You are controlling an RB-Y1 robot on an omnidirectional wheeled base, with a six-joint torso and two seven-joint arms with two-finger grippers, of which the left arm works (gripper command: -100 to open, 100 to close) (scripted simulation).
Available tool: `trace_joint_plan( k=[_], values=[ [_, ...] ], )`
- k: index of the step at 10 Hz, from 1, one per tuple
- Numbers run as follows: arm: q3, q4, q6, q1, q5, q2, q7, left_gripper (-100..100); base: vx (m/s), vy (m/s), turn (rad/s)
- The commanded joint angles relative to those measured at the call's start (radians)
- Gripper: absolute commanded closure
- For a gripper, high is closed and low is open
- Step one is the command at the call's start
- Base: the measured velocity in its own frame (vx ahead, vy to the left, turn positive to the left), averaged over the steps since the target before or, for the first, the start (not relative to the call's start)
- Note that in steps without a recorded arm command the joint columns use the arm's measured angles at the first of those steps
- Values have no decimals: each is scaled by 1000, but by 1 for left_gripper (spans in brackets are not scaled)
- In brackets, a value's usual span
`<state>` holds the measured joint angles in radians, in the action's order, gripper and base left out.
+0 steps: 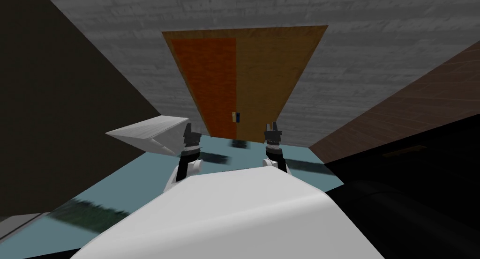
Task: Pull the door open
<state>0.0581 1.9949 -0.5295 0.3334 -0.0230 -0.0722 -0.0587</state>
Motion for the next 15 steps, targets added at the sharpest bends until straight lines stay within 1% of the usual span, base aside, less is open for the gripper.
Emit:
trace_joint_plan(
  k=[1,2,9,10,15],
  values=[
    [-4,-33,16,-12,0,-7,-4,-100,185,-13,-62],
    [-6,-73,28,-31,-1,-13,-6,-100,166,-33,-99],
    [-16,-218,72,-99,-1,-30,-15,-100,104,-22,-60],
    [-18,-260,85,-119,-1,-34,-18,-100,132,-24,-113],
    [-25,-364,116,-169,-2,-43,-25,-100,124,-13,-58]
  ],
)
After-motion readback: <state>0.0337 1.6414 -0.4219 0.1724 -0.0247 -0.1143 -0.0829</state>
